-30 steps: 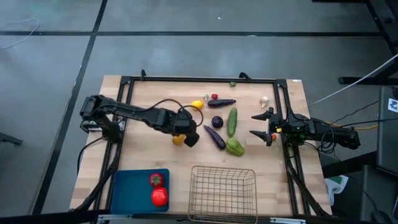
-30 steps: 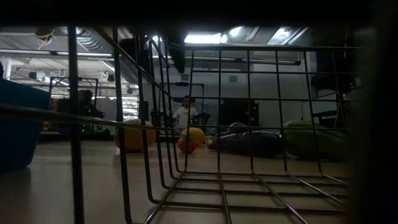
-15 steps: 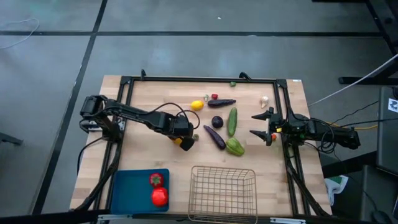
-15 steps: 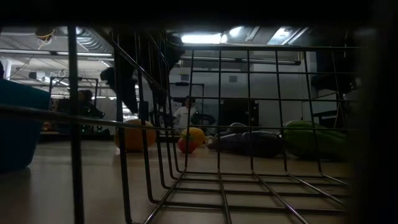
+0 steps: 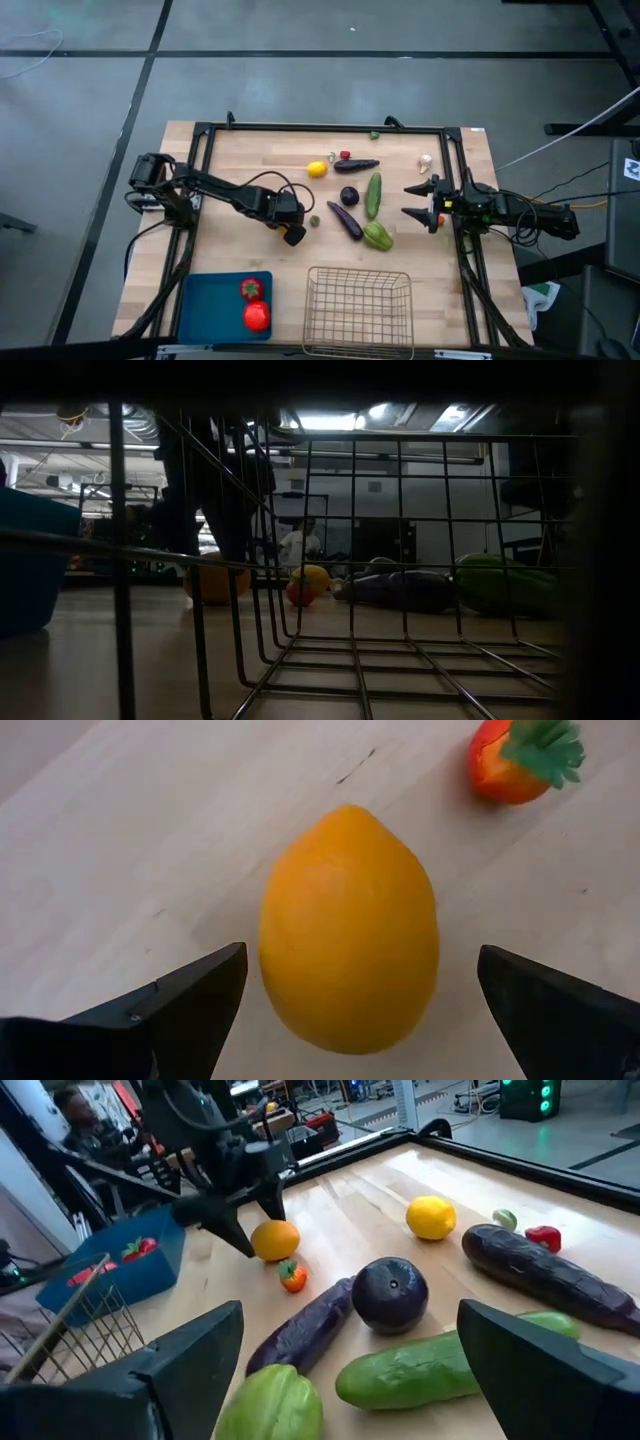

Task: Sort produce into baskets
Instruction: Put the lemon into the blue bin

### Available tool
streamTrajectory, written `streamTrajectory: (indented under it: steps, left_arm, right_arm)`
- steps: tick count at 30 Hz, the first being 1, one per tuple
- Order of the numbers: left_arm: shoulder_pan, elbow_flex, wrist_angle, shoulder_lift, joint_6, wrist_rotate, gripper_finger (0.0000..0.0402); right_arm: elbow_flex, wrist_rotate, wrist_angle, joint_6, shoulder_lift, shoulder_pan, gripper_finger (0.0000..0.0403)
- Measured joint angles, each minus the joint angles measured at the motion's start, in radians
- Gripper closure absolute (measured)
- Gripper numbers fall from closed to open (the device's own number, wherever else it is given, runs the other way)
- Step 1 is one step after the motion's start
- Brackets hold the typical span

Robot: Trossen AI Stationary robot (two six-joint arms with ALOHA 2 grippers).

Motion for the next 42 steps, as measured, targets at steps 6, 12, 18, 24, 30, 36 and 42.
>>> streamTrajectory:
  steps: [6,12,18,24,30,36,42]
  left_arm:
    - [0.001,-0.030,0.028,0.000,-0.009,-0.003,0.0077]
    - [0.001,-0.029,0.034,0.000,-0.009,-0.005,0.0159]
    - [0.001,-0.025,0.014,-0.012,-0.006,0.000,0.0181]
    - [0.000,0.058,-0.108,-0.035,0.062,0.073,0.0161]
    - [-0.040,0.134,-0.196,-0.087,0.074,0.237,0.0162]
    - [-0.155,0.147,-0.212,-0.146,-0.065,0.390,0.0162]
    - [-0.324,0.147,-0.216,-0.161,-0.204,0.470,0.0162]
  right_arm:
    - [-0.005,0.000,0.109,0.035,0.000,0.000,0.0038]
    - [-0.003,0.021,0.169,0.036,0.000,0.000,0.0038]
    - [-0.003,0.036,0.167,0.036,0.000,0.000,0.0038]
    - [-0.002,0.037,0.167,0.036,0.000,0.000,0.0038]
    - [0.000,0.037,0.160,0.036,0.000,0.000,0.0038]
    - [0.000,0.036,0.156,0.035,0.000,0.000,0.0038]
    - [0.000,0.037,0.148,0.035,0.000,0.000,0.0038]
